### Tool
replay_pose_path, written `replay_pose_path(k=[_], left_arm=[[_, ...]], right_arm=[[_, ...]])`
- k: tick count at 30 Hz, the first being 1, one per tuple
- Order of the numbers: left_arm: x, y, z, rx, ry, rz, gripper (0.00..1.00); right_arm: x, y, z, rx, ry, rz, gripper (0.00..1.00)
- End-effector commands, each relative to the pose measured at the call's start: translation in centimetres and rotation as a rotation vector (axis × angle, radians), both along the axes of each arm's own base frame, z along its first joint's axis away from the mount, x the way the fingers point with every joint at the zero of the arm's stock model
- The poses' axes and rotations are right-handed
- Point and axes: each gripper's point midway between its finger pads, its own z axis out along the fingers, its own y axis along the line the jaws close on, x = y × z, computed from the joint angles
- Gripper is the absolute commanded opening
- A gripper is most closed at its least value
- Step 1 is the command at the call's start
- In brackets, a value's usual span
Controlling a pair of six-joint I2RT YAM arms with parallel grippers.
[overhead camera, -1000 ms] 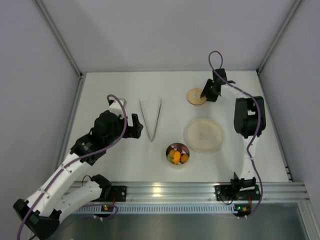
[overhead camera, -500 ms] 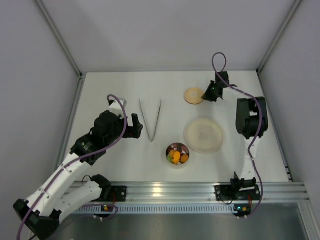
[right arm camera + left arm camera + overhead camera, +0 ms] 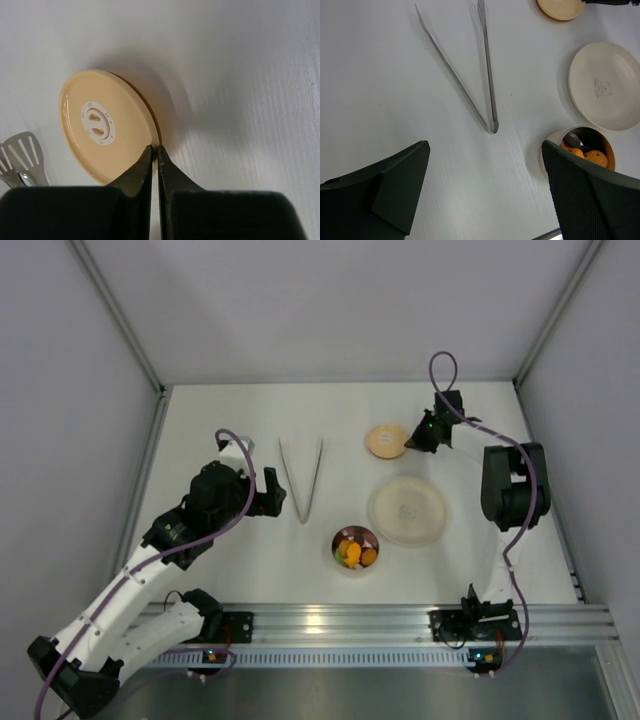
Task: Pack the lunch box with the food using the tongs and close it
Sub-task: Pick up the box lid from the center of the board.
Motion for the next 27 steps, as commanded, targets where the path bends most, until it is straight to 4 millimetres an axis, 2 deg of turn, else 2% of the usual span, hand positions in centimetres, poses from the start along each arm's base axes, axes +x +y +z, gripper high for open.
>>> replay_pose_path(k=[1, 7, 11, 12, 13, 14, 15, 16, 17, 18, 19, 20, 21, 22, 23, 24, 26, 27], left_arm=[[0.6, 0.0, 0.6, -0.003, -0.042, 0.01, 0.99], [0.7, 0.0, 0.3, 0.007, -0.033, 0.011, 0.99], [0.7, 0.0, 0.3, 0.008, -0.034, 0.011, 0.99], [0.7, 0.1, 0.3, 0.007, -0.033, 0.013, 0.99], [0.7, 0.0, 0.3, 0.008, -0.034, 0.013, 0.99], [0.8, 0.0, 0.3, 0.009, -0.033, 0.012, 0.99], [0.7, 0.0, 0.4, 0.008, -0.034, 0.009, 0.99], [0.7, 0.0, 0.3, 0.007, -0.031, 0.009, 0.99], [0.7, -0.1, 0.4, 0.007, -0.033, 0.007, 0.99], [0.7, -0.1, 0.3, 0.006, -0.031, 0.007, 0.99], [0.6, -0.2, 0.2, 0.006, -0.027, 0.002, 0.99], [0.6, -0.3, 0.1, 0.004, -0.021, -0.004, 0.99], [0.7, -0.3, 0.0, 0.005, -0.019, -0.006, 0.99], [0.6, -0.4, 0.1, 0.003, -0.018, -0.009, 0.99], [0.7, -0.4, 0.0, 0.004, -0.014, -0.008, 0.99], [0.7, -0.5, 0.0, 0.003, -0.013, -0.011, 0.99], [0.7, -0.6, -0.1, 0.0, -0.008, -0.013, 0.99], [0.6, -0.8, -0.1, -0.003, -0.006, -0.023, 0.99]], right_arm=[[1.0, 0.5, 6.1, 0.056, -0.151, -0.002, 0.0], [-0.1, 1.1, 8.3, 0.1, -0.175, 0.011, 0.0], [-1.6, 1.3, 9.2, 0.113, -0.179, 0.022, 0.0], [-2.1, 1.5, 10.2, 0.118, -0.196, 0.027, 0.0], [-2.7, 1.6, 10.4, 0.119, -0.189, 0.034, 0.0], [-3.5, 1.7, 10.1, 0.121, -0.177, 0.037, 0.0], [-4.3, 1.9, 11.3, 0.126, -0.198, 0.047, 0.0], [-4.9, 2.1, 11.5, 0.132, -0.196, 0.059, 0.0], [-6.0, 2.2, 11.0, 0.135, -0.178, 0.063, 0.0], [-6.8, 2.5, 12.4, 0.14, -0.209, 0.078, 0.0], [-7.6, 2.7, 12.7, 0.144, -0.211, 0.093, 0.0], [-8.9, 3.0, 12.2, 0.151, -0.182, 0.112, 0.0], [-9.9, 3.2, 13.6, 0.155, -0.212, 0.131, 0.0], [-10.7, 3.2, 13.8, 0.145, -0.217, 0.148, 0.0], [-12.2, 3.3, 13.3, 0.137, -0.185, 0.159, 0.0], [-13.3, 3.4, 14.6, 0.131, -0.216, 0.177, 0.0], [-15.2, 3.5, 14.6, 0.123, -0.214, 0.203, 0.0], [-16.7, 3.7, 15.2, 0.124, -0.214, 0.221, 0.0]])
